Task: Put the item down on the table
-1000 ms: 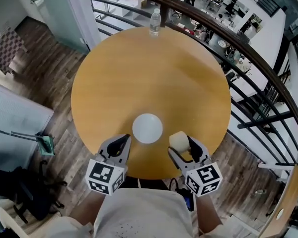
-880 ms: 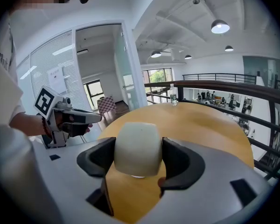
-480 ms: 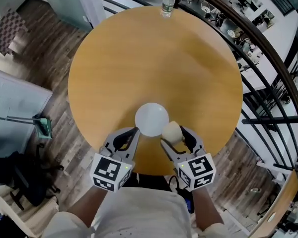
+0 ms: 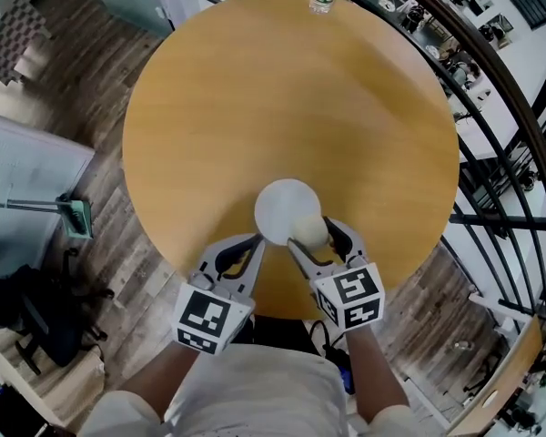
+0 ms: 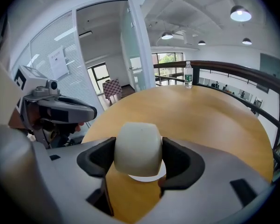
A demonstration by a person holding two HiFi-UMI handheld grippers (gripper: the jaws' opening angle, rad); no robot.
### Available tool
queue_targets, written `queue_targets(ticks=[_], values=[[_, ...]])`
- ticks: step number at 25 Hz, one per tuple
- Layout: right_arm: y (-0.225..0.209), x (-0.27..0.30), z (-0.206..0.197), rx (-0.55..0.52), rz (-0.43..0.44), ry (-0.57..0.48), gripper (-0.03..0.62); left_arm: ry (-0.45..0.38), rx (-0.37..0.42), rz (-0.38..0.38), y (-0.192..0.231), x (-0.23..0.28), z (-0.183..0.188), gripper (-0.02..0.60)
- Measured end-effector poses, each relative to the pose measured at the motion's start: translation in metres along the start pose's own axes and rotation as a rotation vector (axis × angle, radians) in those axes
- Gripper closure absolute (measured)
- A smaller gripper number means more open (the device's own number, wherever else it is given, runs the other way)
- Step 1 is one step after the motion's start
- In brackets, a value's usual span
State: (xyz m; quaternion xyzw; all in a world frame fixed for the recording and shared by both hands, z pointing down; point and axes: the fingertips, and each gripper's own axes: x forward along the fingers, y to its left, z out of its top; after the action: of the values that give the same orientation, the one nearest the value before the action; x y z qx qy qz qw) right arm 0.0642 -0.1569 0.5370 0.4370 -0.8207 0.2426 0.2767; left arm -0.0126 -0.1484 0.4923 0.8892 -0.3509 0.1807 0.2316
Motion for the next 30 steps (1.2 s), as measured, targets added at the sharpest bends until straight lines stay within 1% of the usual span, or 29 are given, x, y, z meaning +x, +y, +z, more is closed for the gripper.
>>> queue_targets(ticks=[9, 17, 24, 30], values=[[-0.005, 0.041, -0.022, -0.01, -0.002, 0.075, 0.279, 0.034, -0.015, -0.007, 0.01, 0.003, -0.015, 0.558], [-0.018, 0.065, -0.03, -0.019, -0.019, 0.115, 0.279, 0.053, -0.03, -0.012, 0.014, 0.013, -0.022, 0.558], [-0.019, 0.084, -0.045, -0.03, -0.028, 0.165, 0.279, 0.068, -0.033, -0.018, 0.017, 0.016, -0.027, 0.558], [-0.023, 0.093, -0.049, -0.035, -0.046, 0.177, 0.279, 0.083, -0.045, -0.018, 0.018, 0.017, -0.033, 0.558]])
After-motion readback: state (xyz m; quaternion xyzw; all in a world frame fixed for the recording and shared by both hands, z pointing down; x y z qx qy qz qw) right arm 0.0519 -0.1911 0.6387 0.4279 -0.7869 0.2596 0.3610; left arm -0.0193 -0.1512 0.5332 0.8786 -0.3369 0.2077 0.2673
